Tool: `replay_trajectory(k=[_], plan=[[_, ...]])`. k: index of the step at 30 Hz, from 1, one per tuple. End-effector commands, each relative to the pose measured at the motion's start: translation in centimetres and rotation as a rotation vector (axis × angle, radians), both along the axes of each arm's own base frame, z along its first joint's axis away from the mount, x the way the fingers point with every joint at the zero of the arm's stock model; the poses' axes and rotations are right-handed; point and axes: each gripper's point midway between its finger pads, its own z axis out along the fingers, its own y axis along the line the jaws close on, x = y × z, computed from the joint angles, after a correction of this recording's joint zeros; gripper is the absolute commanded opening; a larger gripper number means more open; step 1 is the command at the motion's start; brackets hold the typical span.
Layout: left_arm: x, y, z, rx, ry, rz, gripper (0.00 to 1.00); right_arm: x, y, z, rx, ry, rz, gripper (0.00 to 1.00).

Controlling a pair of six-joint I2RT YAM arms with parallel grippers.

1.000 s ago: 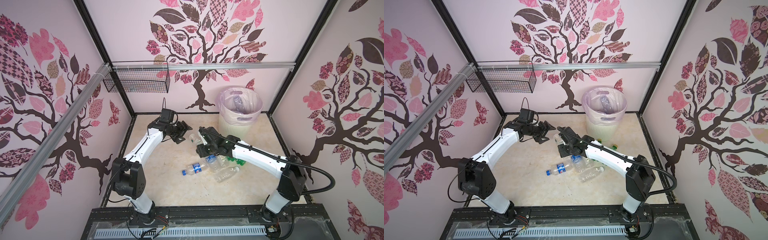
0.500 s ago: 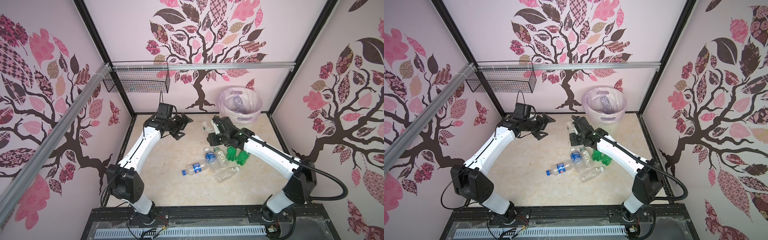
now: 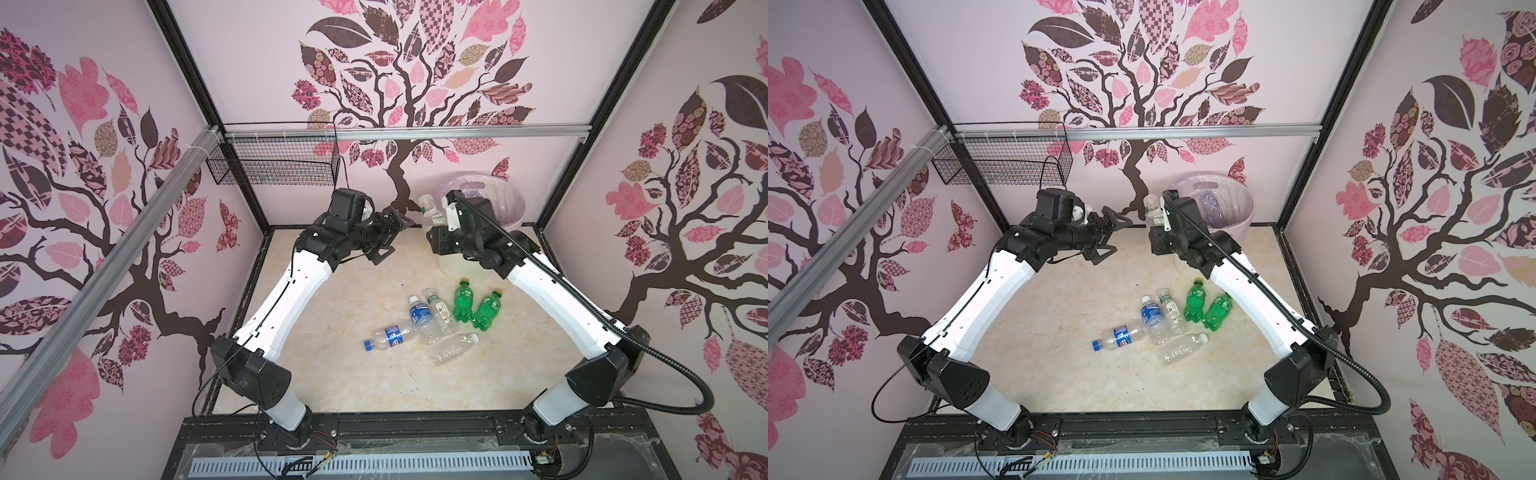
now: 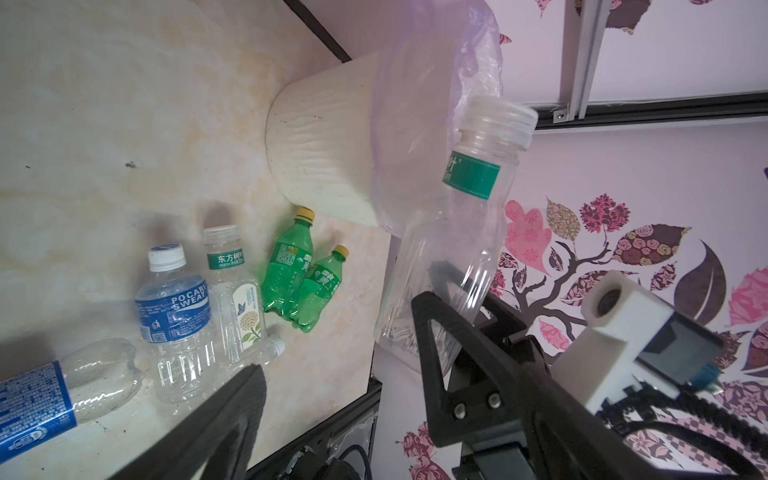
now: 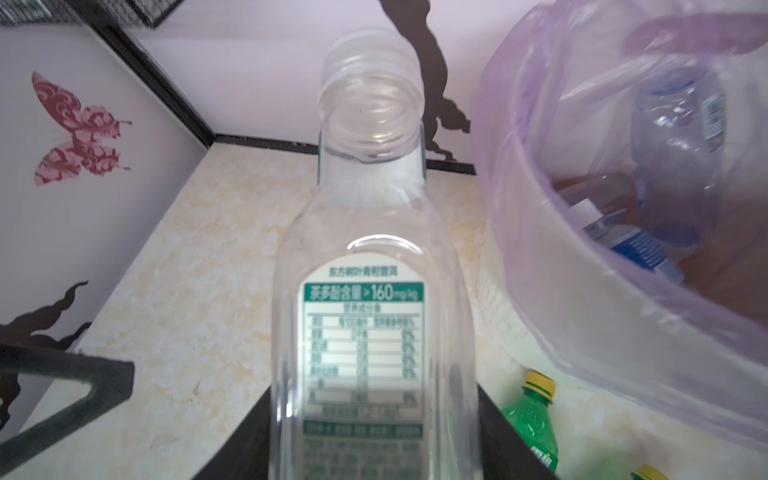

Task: Throw the plastic bottles in the bin
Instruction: 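Carry the tea bottle over the bin with the right gripper while the left gripper releases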

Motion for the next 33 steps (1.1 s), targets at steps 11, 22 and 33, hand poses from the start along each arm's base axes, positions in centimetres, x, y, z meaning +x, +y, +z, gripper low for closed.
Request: replay_trajectory(k=[11, 22, 33], plan=[[-0.8, -5.9, 8.1, -0.137, -0.213, -0.103, 0.97, 4.5, -14.6, 9.7, 0.121, -0.18, -0.433, 0.47], [-1.4, -8.4, 9.2, -0.141, -0.266, -0.183, 0.97, 2.9, -17.7, 16.5, 0.161, -0.346, -0.522, 0.48], [-1.5, -8.2, 8.2, -0.117, -0.24, -0.179, 0.97, 11.6, -16.2, 2.9, 0.103, -0.031, -0.521, 0.89]])
